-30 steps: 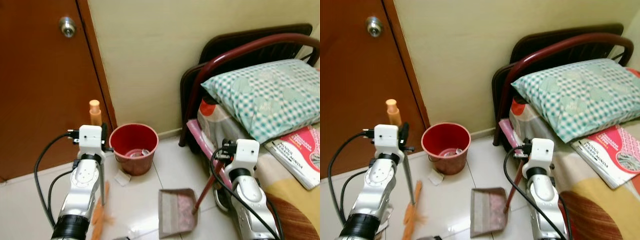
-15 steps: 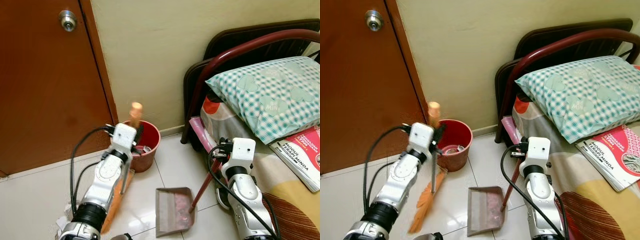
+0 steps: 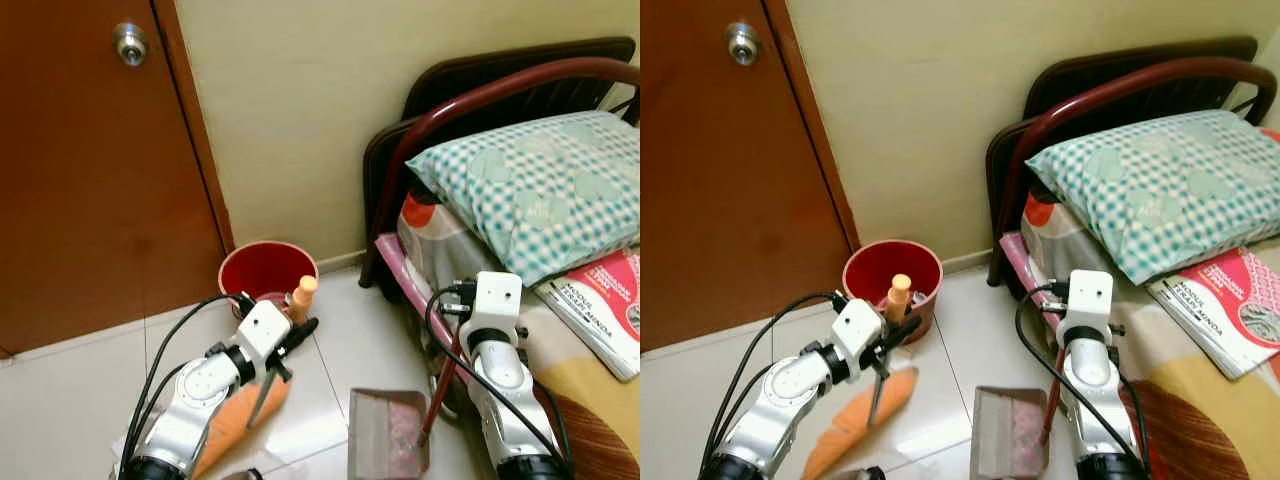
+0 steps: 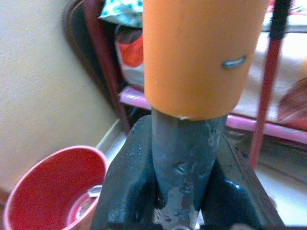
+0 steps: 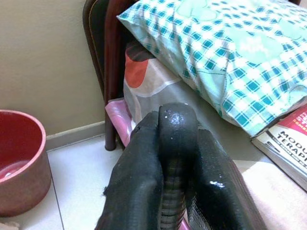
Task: Sweep floor
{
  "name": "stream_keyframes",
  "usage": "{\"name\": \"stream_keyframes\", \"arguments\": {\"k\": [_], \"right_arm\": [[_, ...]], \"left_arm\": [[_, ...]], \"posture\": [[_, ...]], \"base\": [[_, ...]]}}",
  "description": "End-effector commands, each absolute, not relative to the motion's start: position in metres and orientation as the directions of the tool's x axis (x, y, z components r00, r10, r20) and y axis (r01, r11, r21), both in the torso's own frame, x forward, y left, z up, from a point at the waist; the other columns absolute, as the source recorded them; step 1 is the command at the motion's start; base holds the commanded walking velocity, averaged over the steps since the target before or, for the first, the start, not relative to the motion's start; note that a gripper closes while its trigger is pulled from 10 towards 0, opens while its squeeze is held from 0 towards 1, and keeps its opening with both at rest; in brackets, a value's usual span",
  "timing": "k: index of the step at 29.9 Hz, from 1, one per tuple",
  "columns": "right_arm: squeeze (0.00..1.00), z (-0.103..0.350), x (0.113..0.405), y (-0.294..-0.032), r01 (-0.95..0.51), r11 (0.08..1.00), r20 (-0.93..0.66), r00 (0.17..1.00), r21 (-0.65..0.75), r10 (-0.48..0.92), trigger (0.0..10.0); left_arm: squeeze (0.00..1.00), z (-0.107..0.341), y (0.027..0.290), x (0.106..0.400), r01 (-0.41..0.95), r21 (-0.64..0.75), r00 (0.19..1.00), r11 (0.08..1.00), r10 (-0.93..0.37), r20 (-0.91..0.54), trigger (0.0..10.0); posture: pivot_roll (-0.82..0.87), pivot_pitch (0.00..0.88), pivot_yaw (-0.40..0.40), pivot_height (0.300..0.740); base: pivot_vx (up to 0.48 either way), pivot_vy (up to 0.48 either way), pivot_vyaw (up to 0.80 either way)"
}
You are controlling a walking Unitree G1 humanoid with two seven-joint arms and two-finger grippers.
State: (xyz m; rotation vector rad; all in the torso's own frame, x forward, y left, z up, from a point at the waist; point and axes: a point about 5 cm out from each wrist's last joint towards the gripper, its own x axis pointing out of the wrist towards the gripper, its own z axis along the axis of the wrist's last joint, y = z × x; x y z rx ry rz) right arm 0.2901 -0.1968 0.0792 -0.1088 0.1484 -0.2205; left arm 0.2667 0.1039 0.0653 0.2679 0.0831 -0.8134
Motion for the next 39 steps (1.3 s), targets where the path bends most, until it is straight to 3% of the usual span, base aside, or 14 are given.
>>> {"name": "stream_keyframes", "arguments": {"k": [1, 5, 10, 15, 22, 33, 39], "right_arm": [[0.0, 0.082, 0.292, -0.2, 0.219, 0.964, -0.126, 0.963, -0.148, -0.238, 10.0], [0.0, 0.079, 0.295, -0.2, 0.219, 0.963, -0.137, 0.961, -0.159, -0.241, 10.0], [0.0, 0.08, 0.296, -0.2, 0.217, 0.963, -0.136, 0.961, -0.161, -0.239, 10.0], [0.0, 0.077, 0.295, -0.203, 0.215, 0.962, -0.145, 0.96, -0.17, -0.24, 10.0], [0.0, 0.078, 0.301, -0.199, 0.198, 0.965, -0.145, 0.964, -0.173, -0.224, 10.0], [0.0, 0.077, 0.303, -0.2, 0.192, 0.965, -0.142, 0.965, -0.181, -0.219, 10.0], [0.0, 0.077, 0.303, -0.198, 0.194, 0.965, -0.133, 0.967, -0.178, -0.219, 10.0]], "left_arm": [[0.0, 0.07, 0.097, 0.262, 0.757, 0.161, 0.653, 0.633, -0.741, -0.159, 10.0], [0.0, 0.104, 0.088, 0.267, 0.717, 0.145, 0.69, 0.682, -0.723, -0.013, 10.0], [0.0, 0.12, 0.096, 0.272, 0.647, 0.131, 0.751, 0.751, -0.658, 0.056, 10.0], [0.0, 0.114, 0.15, 0.258, 0.496, 0.031, 0.867, 0.868, -0.497, 0.029, 10.0], [0.0, 0.145, 0.179, 0.265, 0.307, 0.019, 0.938, 0.951, -0.306, 0.161, 10.0], [0.0, 0.122, 0.199, 0.249, 0.209, -0.03, 0.976, 0.977, -0.206, 0.073, 10.0], [0.0, 0.111, 0.22, 0.25, 0.067, -0.022, 0.997, 0.997, -0.066, 0.042, 10.0]], "posture": [[0.04, 0.159, 0.005, 0.74], [0.04, 0.158, 0.002, 0.74], [0.04, 0.158, 0.002, 0.74], [0.06, 0.157, 0.002, 0.74], [0.08, 0.15, -0.004, 0.74], [0.07, 0.143, -0.003, 0.74], [0.07, 0.138, -0.006, 0.74]], "base": [[0.0, 0.0, 0.0], [0.0, 0.0, 0.0], [0.0, 0.0, 0.0], [0.0, 0.0, 0.0], [0.0, 0.0, 0.0], [0.0, 0.0, 0.0], [0.0, 0.0, 0.0]]}}
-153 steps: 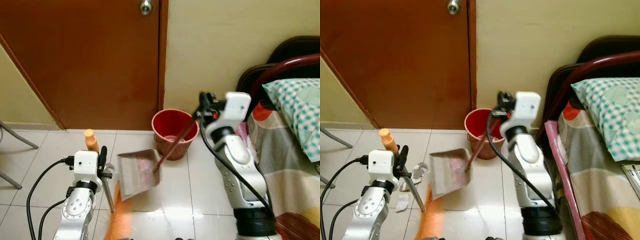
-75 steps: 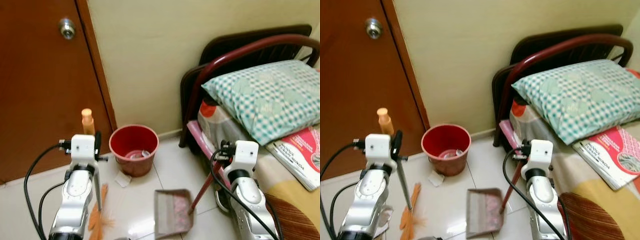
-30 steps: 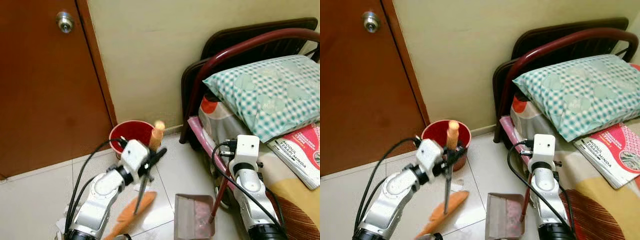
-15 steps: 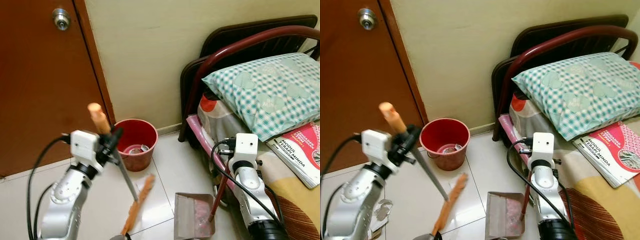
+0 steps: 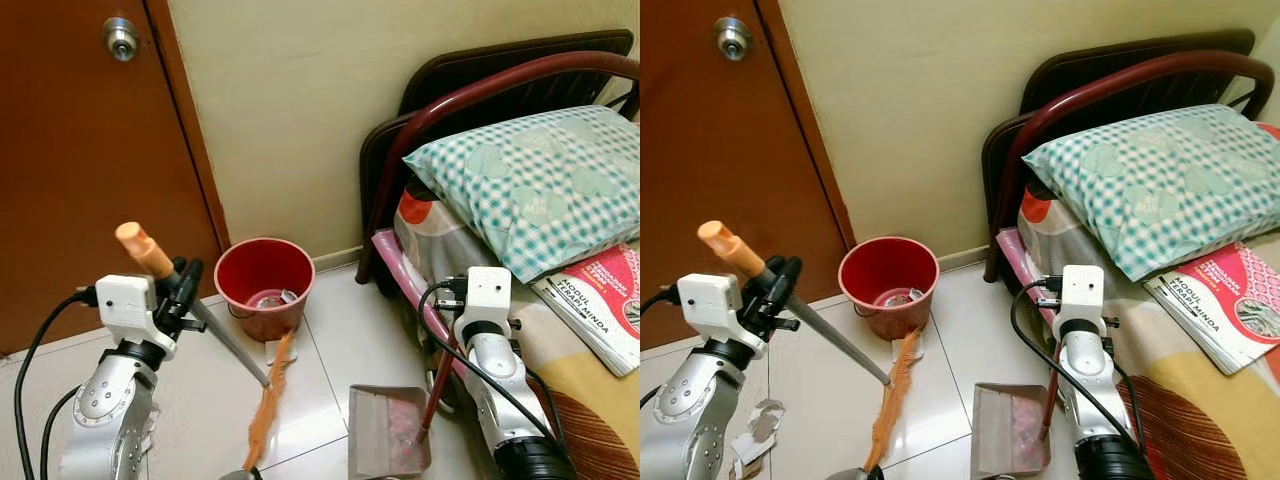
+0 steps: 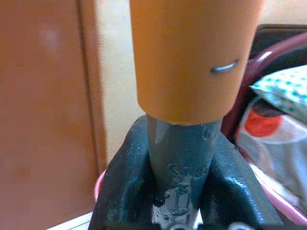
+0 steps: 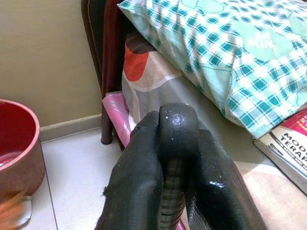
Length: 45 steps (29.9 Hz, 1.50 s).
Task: Sweep floor
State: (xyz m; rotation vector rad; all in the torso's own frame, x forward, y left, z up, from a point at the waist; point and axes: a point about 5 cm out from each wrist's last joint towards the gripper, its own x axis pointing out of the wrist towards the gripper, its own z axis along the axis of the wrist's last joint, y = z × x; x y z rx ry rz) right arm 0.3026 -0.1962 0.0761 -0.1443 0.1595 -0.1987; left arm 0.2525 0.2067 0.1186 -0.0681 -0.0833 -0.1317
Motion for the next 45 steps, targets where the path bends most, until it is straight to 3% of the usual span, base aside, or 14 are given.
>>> {"name": "stream_keyframes", "arguments": {"k": [1, 9, 20, 24, 29, 35, 45], "right_arm": [[0.0, 0.082, 0.304, -0.198, 0.201, 0.966, -0.095, 0.971, -0.166, -0.218, 10.0], [0.0, 0.09, 0.308, -0.201, 0.217, 0.962, -0.055, 0.972, -0.168, -0.229, 10.0], [0.0, 0.101, 0.318, -0.2, 0.216, 0.963, -0.015, 0.975, -0.159, -0.221, 10.0], [0.0, 0.101, 0.32, -0.2, 0.216, 0.963, -0.011, 0.975, -0.162, -0.221, 10.0], [0.0, 0.098, 0.318, -0.201, 0.217, 0.962, -0.021, 0.975, -0.164, -0.223, 10.0], [0.0, 0.092, 0.316, -0.198, 0.201, 0.965, -0.042, 0.977, -0.168, -0.21, 10.0], [0.0, 0.091, 0.318, -0.198, 0.193, 0.966, -0.051, 0.978, -0.175, -0.204, 10.0]], "left_arm": [[0.0, 0.108, 0.229, 0.251, 0.012, 0.016, 0.999, 1.0, -0.012, 0.034, 10.0], [0.0, 0.104, 0.258, 0.252, -0.177, 0.091, 0.984, 0.98, 0.176, 0.023, 10.0], [0.0, 0.087, 0.253, 0.269, -0.169, 0.077, 0.983, 0.983, 0.174, -0.051, 10.0], [0.0, 0.074, 0.23, 0.276, -0.017, 0.07, 0.989, 0.997, 0.027, -0.142, 10.0], [0.0, 0.062, 0.219, 0.271, 0.081, 0.075, 0.97, 0.994, -0.061, -0.234, 10.0], [0.0, 0.04, 0.191, 0.234, 0.441, 0.096, 0.826, 0.892, -0.362, -0.432, 10.0], [0.0, 0.054, 0.166, 0.204, 0.697, 0.018, 0.641, 0.717, -0.612, -0.463, 10.0]], "posture": [[0.07, 0.137, -0.007, 0.74], [0.06, 0.138, -0.005, 0.74], [0.06, 0.136, -0.011, 0.74], [0.05, 0.134, -0.008, 0.74], [0.05, 0.136, -0.007, 0.74], [0.06, 0.144, -0.004, 0.74], [0.08, 0.146, -0.011, 0.74]], "base": [[0.0, 0.0, 0.0], [0.0, 0.0, 0.0], [0.0, 0.0, 0.0], [0.0, 0.0, 0.0], [0.0, 0.0, 0.0], [0.0, 0.0, 0.0], [0.0, 0.0, 0.0]]}}
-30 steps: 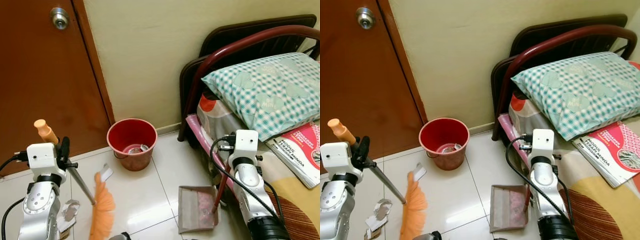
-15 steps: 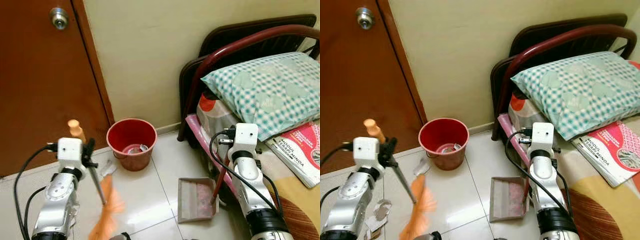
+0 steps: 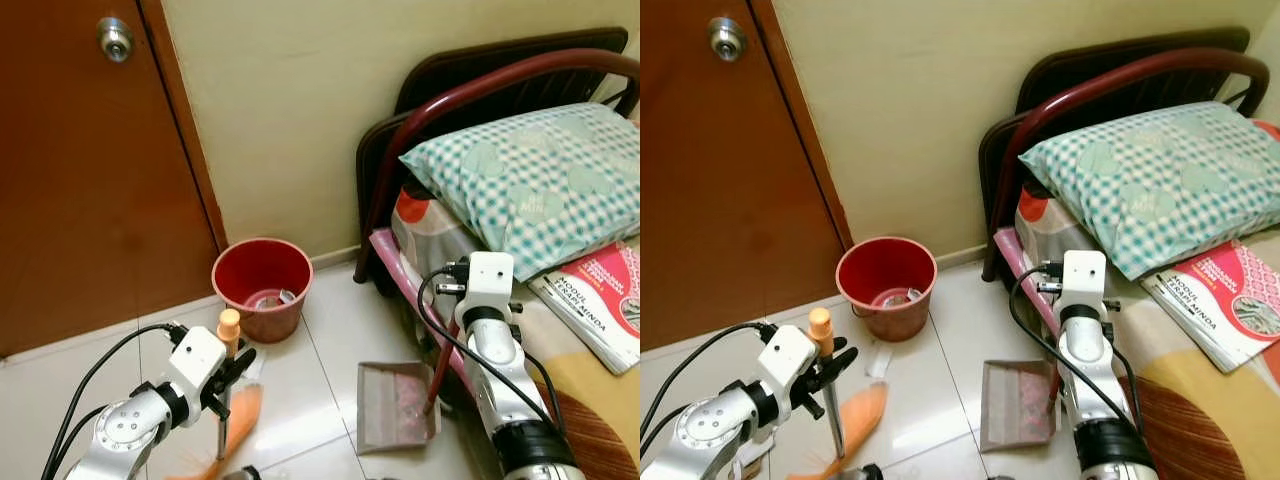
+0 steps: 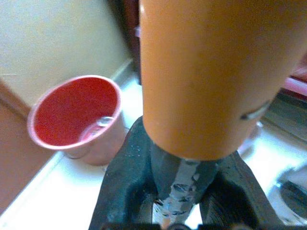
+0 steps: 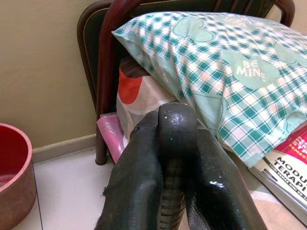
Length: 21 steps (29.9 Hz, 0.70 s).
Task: Sweep floor
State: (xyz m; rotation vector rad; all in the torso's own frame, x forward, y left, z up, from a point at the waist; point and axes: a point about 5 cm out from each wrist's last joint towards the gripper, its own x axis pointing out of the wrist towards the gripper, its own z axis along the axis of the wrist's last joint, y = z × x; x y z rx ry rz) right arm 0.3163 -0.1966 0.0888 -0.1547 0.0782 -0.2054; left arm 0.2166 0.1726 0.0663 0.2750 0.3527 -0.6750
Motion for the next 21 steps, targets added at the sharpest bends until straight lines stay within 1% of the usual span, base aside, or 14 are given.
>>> {"name": "stream_keyframes", "arguments": {"k": [1, 2, 3, 4, 6, 8, 10, 11, 15, 18, 19, 20, 21], "right_arm": [[0.0, 0.091, 0.319, -0.198, 0.191, 0.966, -0.053, 0.978, -0.176, -0.203, 10.0], [0.0, 0.091, 0.319, -0.198, 0.191, 0.966, -0.053, 0.978, -0.176, -0.203, 10.0], [0.0, 0.091, 0.319, -0.197, 0.186, 0.966, -0.056, 0.978, -0.178, -0.199, 10.0], [0.0, 0.091, 0.319, -0.197, 0.186, 0.966, -0.056, 0.978, -0.178, -0.199, 10.0], [0.0, 0.09, 0.319, -0.197, 0.185, 0.966, -0.057, 0.979, -0.179, -0.198, 10.0], [0.0, 0.09, 0.319, -0.197, 0.185, 0.966, -0.057, 0.978, -0.181, -0.198, 10.0], [0.0, 0.09, 0.319, -0.197, 0.186, 0.965, -0.057, 0.978, -0.183, -0.199, 10.0], [0.0, 0.09, 0.319, -0.197, 0.186, 0.965, -0.057, 0.978, -0.183, -0.199, 10.0], [0.0, 0.088, 0.32, -0.197, 0.184, 0.965, -0.061, 0.978, -0.188, -0.198, 10.0], [0.0, 0.088, 0.32, -0.197, 0.183, 0.965, -0.061, 0.978, -0.189, -0.197, 10.0], [0.0, 0.088, 0.321, -0.196, 0.181, 0.965, -0.061, 0.979, -0.189, -0.195, 10.0], [0.0, 0.088, 0.321, -0.195, 0.176, 0.966, -0.061, 0.98, -0.19, -0.191, 10.0], [0.0, 0.088, 0.321, -0.195, 0.176, 0.966, -0.061, 0.98, -0.19, -0.191, 10.0]], "left_arm": [[0.0, 0.059, 0.162, 0.205, 0.716, 0.02, 0.63, 0.698, -0.634, -0.448, 10.0], [0.0, 0.059, 0.162, 0.205, 0.716, 0.02, 0.63, 0.698, -0.634, -0.448, 10.0], [0.0, 0.071, 0.156, 0.212, 0.722, 0.055, 0.653, 0.69, -0.652, -0.387, 10.0], [0.0, 0.071, 0.156, 0.212, 0.722, 0.055, 0.653, 0.69, -0.652, -0.387, 10.0], [0.0, 0.085, 0.154, 0.224, 0.68, 0.093, 0.716, 0.727, -0.632, -0.296, 10.0], [0.0, 0.105, 0.157, 0.239, 0.607, 0.152, 0.793, 0.78, -0.581, -0.183, 10.0], [0.0, 0.127, 0.158, 0.25, 0.558, 0.192, 0.829, 0.807, -0.554, -0.082, 10.0], [0.0, 0.127, 0.158, 0.25, 0.558, 0.192, 0.829, 0.807, -0.554, -0.082, 10.0], [0.0, 0.164, 0.151, 0.26, 0.542, 0.182, 0.829, 0.82, -0.557, 0.044, 10.0], [0.0, 0.17, 0.149, 0.261, 0.539, 0.186, 0.827, 0.822, -0.558, 0.068, 10.0], [0.0, 0.184, 0.147, 0.264, 0.519, 0.196, 0.828, 0.832, -0.547, 0.127, 10.0], [0.0, 0.207, 0.148, 0.27, 0.467, 0.228, 0.829, 0.854, -0.513, 0.223, 10.0], [0.0, 0.207, 0.148, 0.27, 0.467, 0.228, 0.829, 0.854, -0.513, 0.223, 10.0]], "posture": [[0.08, 0.146, -0.011, 0.74], [0.08, 0.146, -0.011, 0.74], [0.08, 0.144, -0.012, 0.74], [0.08, 0.144, -0.012, 0.74], [0.07, 0.143, -0.013, 0.74], [0.07, 0.144, -0.013, 0.74], [0.07, 0.144, -0.013, 0.74], [0.07, 0.144, -0.013, 0.74], [0.08, 0.142, -0.014, 0.74], [0.08, 0.142, -0.014, 0.74], [0.08, 0.141, -0.016, 0.74], [0.08, 0.14, -0.018, 0.74], [0.08, 0.14, -0.018, 0.74]], "base": [[0.0, 0.0, 0.0], [0.0, 0.0, 0.0], [0.0, 0.0, 0.0], [0.0, 0.0, 0.0], [0.0, 0.0, 0.0], [0.0, 0.0, 0.0], [0.0, 0.0, 0.0], [0.0, 0.0, 0.0], [0.0, 0.0, 0.0], [0.0, 0.0, 0.0], [0.0, 0.0, 0.0], [0.0, 0.0, 0.0], [0.0, 0.0, 0.0]]}}
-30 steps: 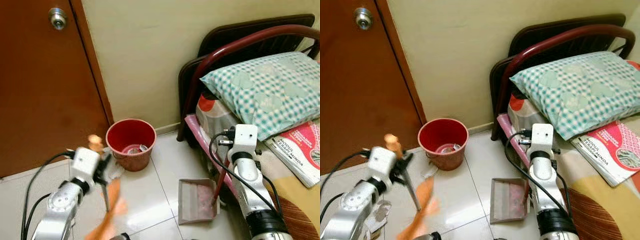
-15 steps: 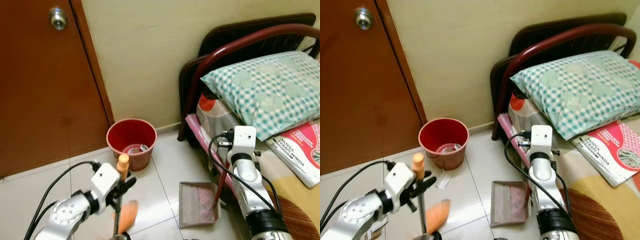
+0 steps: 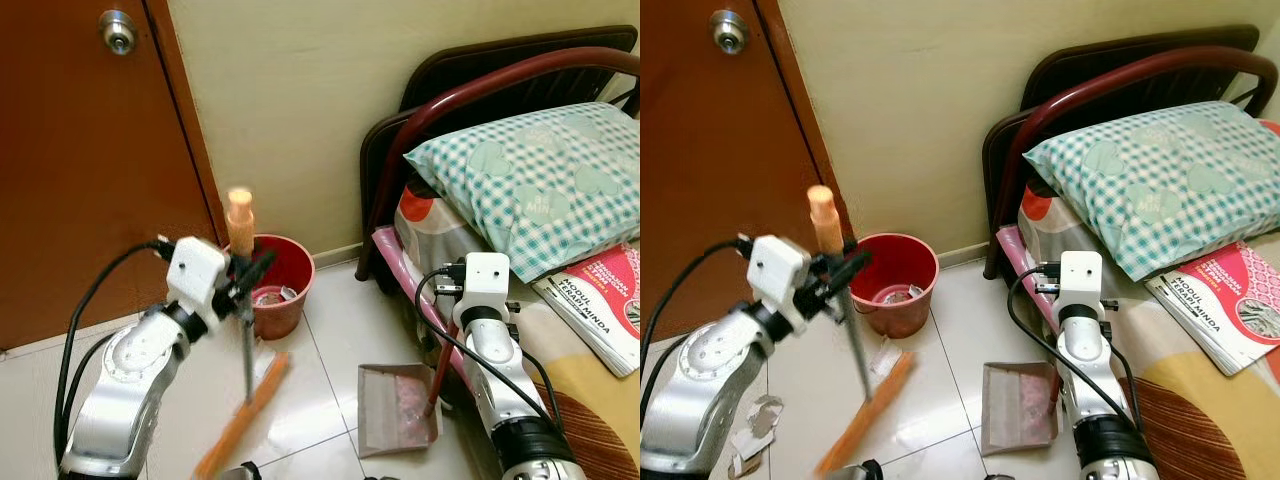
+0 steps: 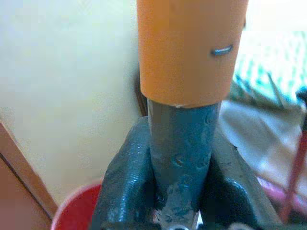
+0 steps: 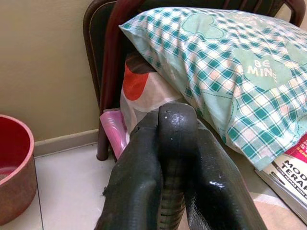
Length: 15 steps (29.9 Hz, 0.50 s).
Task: Sweep floor
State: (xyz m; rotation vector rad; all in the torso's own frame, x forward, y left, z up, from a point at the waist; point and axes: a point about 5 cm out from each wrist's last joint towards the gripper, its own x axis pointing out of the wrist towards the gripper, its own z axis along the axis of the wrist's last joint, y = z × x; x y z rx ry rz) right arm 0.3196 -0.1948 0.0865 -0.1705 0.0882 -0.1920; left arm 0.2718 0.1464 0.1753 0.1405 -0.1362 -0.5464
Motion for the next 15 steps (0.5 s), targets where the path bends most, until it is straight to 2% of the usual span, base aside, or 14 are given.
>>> {"name": "stream_keyframes", "arguments": {"k": [1, 9, 15], "right_arm": [[0.0, 0.088, 0.322, -0.194, 0.173, 0.966, -0.062, 0.98, -0.191, -0.188, 10.0], [0.0, 0.086, 0.321, -0.194, 0.17, 0.965, -0.068, 0.98, -0.198, -0.186, 10.0], [0.0, 0.083, 0.321, -0.193, 0.163, 0.966, -0.074, 0.981, -0.199, -0.181, 10.0]], "left_arm": [[0.0, 0.218, 0.149, 0.272, 0.44, 0.24, 0.826, 0.865, -0.495, 0.269, 10.0], [0.0, 0.235, 0.162, 0.274, 0.363, 0.25, 0.839, 0.898, -0.431, 0.332, 10.0], [0.0, 0.223, 0.183, 0.274, 0.284, 0.32, 0.874, 0.904, -0.381, 0.303, 10.0]], "posture": [[0.08, 0.14, -0.018, 0.74], [0.08, 0.14, -0.018, 0.74], [0.09, 0.144, -0.018, 0.74]], "base": [[0.0, 0.0, 0.0], [0.0, 0.0, 0.0], [0.0, 0.0, 0.0]]}}
